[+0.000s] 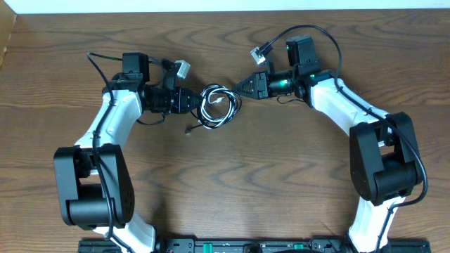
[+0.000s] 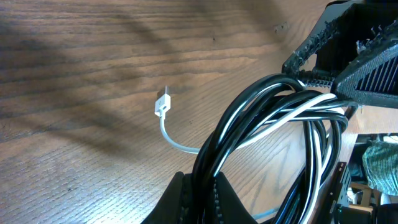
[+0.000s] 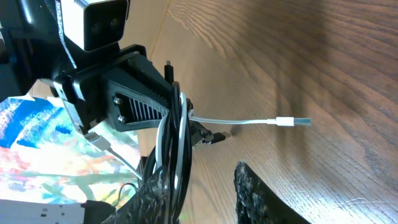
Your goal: Untangle cables
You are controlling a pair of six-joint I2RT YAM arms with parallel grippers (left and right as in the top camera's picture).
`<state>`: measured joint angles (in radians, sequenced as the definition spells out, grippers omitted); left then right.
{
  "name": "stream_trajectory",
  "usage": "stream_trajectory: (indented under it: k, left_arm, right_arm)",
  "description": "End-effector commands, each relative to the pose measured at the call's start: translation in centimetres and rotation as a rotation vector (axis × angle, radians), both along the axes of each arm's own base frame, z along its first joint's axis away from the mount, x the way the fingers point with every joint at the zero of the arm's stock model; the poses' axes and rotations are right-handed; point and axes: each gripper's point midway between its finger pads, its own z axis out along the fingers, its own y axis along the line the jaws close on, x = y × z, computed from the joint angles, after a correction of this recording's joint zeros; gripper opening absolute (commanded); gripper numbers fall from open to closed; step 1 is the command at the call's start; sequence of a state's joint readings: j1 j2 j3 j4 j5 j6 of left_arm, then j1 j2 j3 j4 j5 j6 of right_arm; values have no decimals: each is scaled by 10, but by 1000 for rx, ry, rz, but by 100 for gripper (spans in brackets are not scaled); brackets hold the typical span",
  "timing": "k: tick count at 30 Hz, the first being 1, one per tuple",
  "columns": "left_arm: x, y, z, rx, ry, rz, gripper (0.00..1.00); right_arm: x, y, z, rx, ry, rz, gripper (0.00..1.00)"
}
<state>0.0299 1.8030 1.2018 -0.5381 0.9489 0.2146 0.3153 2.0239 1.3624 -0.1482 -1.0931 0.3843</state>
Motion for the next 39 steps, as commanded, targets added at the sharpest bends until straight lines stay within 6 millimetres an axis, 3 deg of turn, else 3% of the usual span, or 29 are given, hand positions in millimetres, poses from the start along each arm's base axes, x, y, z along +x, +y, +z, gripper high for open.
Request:
stream_trajectory:
  k: [1,9,13,16,19,22,32,39]
  left_arm:
    - [1,-3,13,-30,-38,-22,7]
    - [3,-2,12,-19,-43,-18,8]
    - [3,-2,12,-19,-44,-18,8]
    - [4,2,7,14,-39,-1,7]
    - [11,16,-6,102,19,96,8]
    - [18,30,-16,166,83,211,8]
    - [24,30,-14,134,139,295,8]
    - [16,8,3,63,-39,61,7]
  right_arm:
    - [-5,5,24,42,-31,32,30]
    - [-13,15,24,41,1,47,33]
    - [-7,10,18,9,-4,15,35]
    - [6,-3,-5,-110,26,-94,35]
    - [18,-32,-45,-340,113,-277,35]
    - [10,-43,-60,-434,136,-291,38]
    - [-31,5,-21,-167,162,-20,50]
    - [-51,49,-14,-155,395,-78,49]
